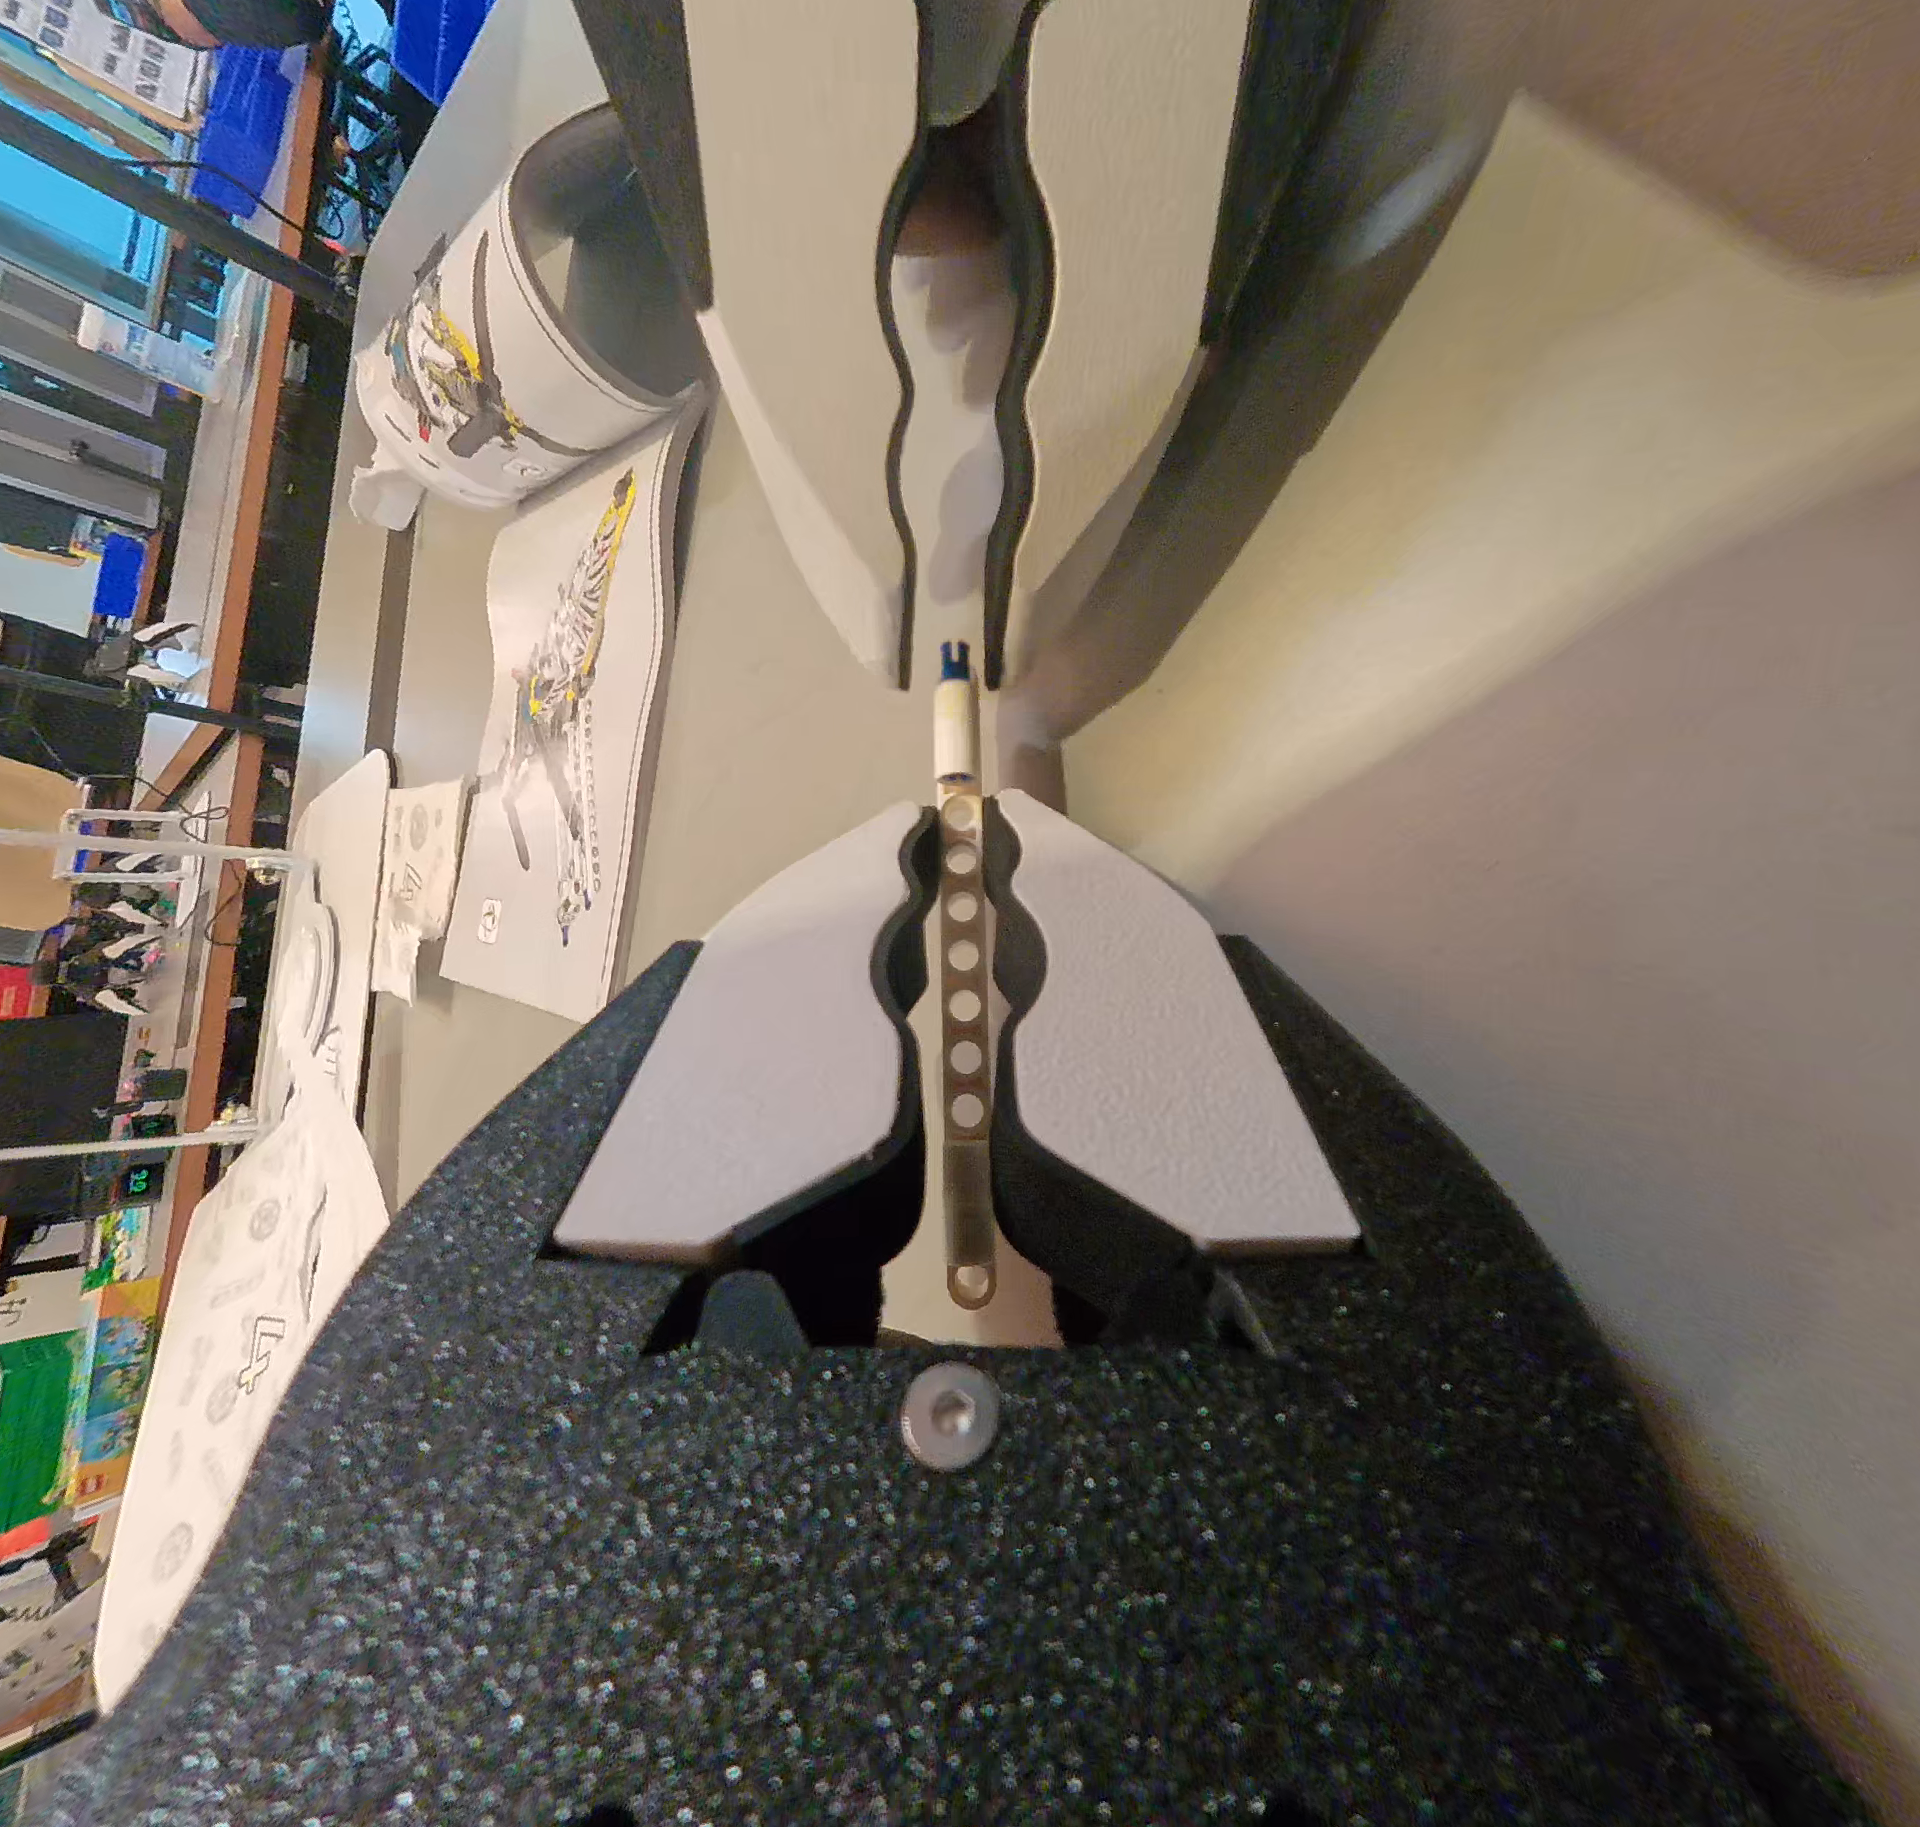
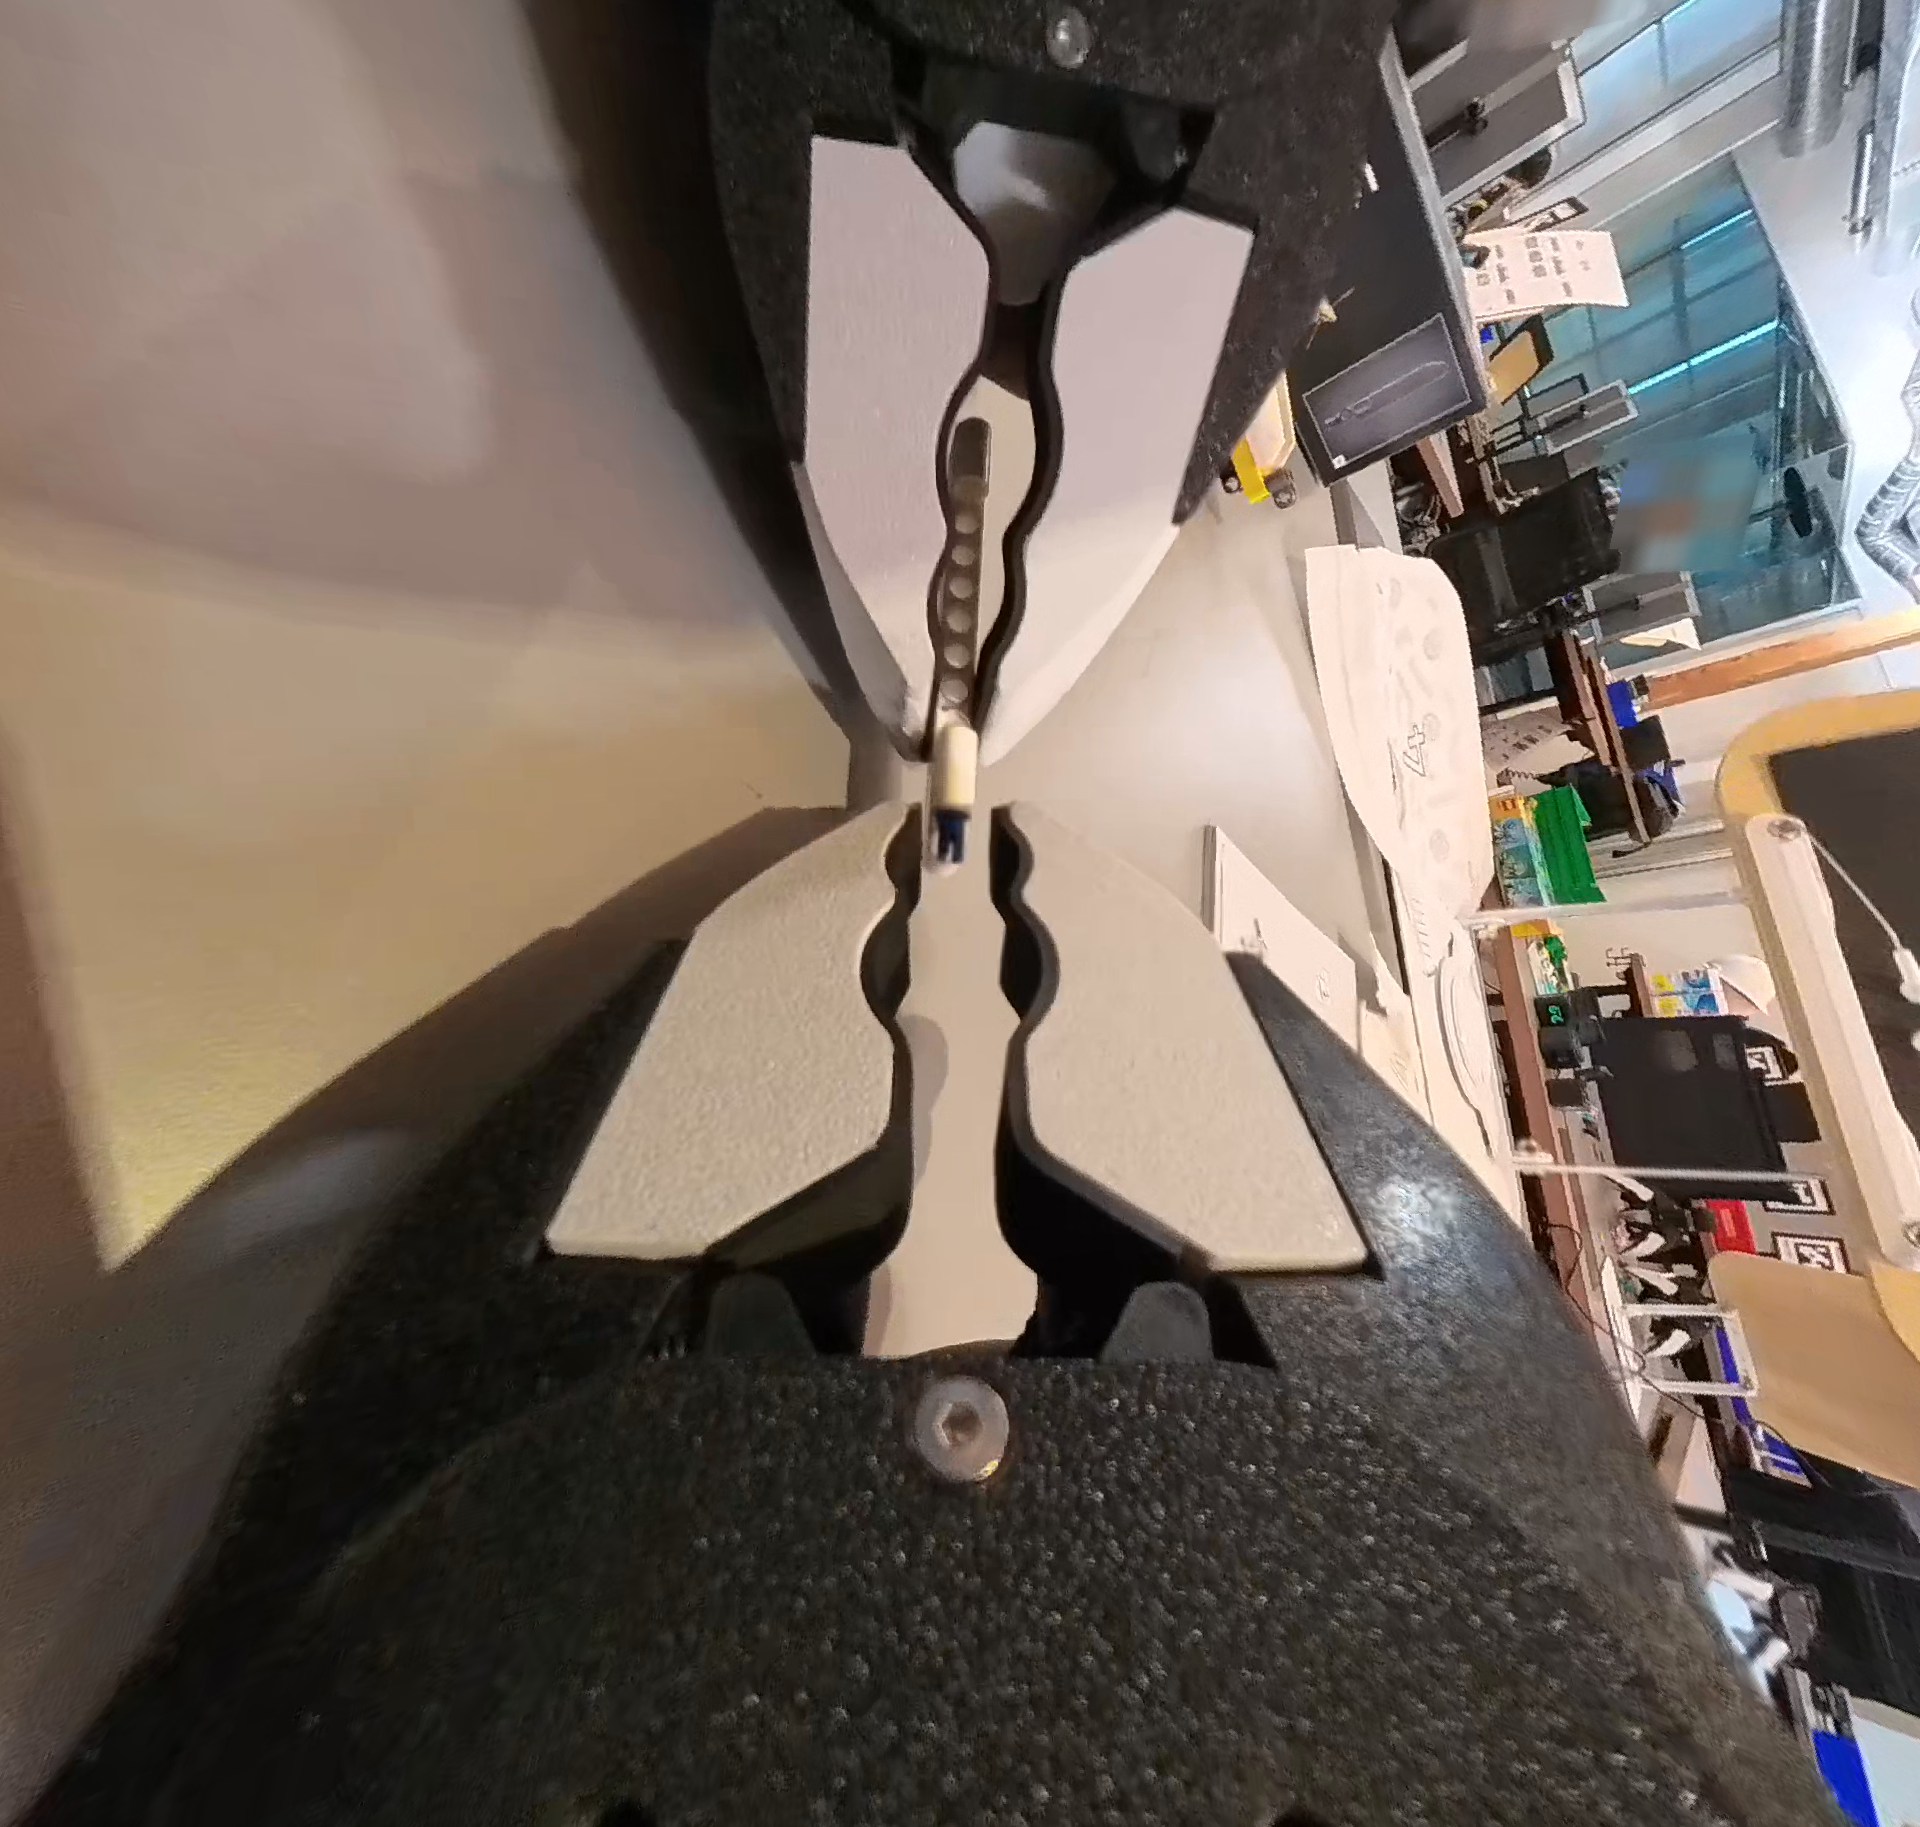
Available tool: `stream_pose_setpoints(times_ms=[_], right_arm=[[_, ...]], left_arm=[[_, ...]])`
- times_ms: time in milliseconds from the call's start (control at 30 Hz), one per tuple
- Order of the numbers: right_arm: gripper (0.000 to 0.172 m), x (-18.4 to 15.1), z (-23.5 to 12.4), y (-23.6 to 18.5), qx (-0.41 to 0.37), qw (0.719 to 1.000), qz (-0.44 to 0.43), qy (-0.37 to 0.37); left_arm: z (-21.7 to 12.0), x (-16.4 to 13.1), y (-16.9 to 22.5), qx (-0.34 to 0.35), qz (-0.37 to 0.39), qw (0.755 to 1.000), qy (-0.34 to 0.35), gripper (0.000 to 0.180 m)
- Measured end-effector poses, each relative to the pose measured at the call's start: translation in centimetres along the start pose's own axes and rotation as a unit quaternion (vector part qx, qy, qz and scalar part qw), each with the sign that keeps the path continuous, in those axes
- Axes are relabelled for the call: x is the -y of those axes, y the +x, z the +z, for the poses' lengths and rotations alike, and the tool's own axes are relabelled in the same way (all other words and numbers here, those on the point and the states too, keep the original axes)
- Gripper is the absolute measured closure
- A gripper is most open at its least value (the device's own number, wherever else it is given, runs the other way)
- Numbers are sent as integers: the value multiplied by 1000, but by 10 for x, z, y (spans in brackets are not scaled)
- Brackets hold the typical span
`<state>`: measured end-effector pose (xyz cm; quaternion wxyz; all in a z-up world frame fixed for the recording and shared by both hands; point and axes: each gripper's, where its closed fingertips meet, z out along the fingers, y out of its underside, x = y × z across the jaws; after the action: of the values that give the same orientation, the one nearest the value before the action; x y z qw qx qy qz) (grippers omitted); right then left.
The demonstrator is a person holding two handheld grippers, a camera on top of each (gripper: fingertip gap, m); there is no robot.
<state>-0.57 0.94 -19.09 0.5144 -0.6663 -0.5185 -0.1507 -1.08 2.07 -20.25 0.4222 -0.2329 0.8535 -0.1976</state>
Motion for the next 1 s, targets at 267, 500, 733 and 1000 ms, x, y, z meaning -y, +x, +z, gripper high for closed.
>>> stream_pose_setpoints(times_ms=[267, 500, 733, 1000], right_arm=[[165, 0, 0, -1, 3, 1000, -3, -5], [167, -2, 0, -2, 7, 1000, -6, -9], [167, 1, -5, -6, 6, 999, -35, -17], [168, 8, -18, -17, 10, 999, -33, -1]], left_arm=[[-1, 3, 1, 0, -2, 1000, 13, 171], [-1, 2, 1, 2, 0, 1000, 9, 171], [-4, 6, 5, 5, 19, 999, 32, 171], [-8, 20, 17, 1, 40, 997, 69, 171]])
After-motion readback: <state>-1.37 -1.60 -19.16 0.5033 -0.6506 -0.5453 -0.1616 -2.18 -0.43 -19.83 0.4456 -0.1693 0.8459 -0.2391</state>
